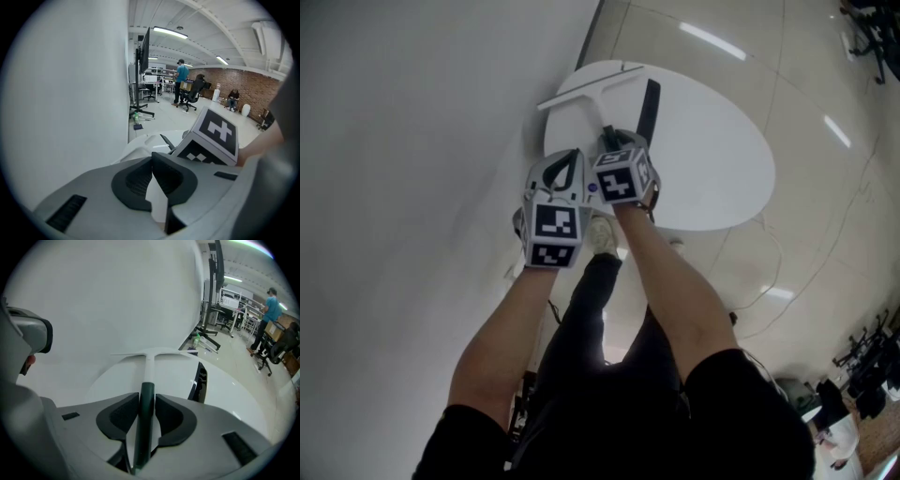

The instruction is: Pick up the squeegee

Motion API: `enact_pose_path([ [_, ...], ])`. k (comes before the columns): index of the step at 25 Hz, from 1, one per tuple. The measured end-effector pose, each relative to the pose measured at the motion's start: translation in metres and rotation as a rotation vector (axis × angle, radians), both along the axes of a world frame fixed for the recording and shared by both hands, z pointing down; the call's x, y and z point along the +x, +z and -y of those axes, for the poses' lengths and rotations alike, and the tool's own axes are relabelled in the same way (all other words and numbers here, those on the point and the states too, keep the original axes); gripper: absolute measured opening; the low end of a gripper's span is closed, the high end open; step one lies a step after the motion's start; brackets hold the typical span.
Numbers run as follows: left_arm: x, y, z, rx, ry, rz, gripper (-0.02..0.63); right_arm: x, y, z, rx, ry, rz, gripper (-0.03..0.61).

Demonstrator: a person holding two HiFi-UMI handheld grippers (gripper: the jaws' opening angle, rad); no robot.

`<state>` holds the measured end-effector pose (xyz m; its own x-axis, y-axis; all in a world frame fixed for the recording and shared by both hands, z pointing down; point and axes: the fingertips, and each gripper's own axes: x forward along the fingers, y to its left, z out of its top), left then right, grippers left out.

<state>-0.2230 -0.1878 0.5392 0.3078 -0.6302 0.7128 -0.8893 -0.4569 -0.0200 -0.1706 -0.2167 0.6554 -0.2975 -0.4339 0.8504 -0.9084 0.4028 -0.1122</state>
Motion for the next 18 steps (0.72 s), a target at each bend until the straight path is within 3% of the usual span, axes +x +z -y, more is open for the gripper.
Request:
enact_pose_path([
  [3, -0.006, 0.04, 0.021, -0.004, 0.003, -0.008, 0.005, -0.001, 0.036, 0.024, 0.008, 0.001, -0.011, 0.103],
  [9, -0.001, 0.022, -0.001, 0.034, -0.009, 0.015, 0.005, 0.018, 0.011, 0.007, 0.06, 0.015, 0.047, 0.099],
  [18, 0.062, -0.004, -0.021, 0.121, 0.005, 0.017, 0.005, 0.093, -0.048, -0.017, 0.159, -0.027, 0.11, 0.098],
])
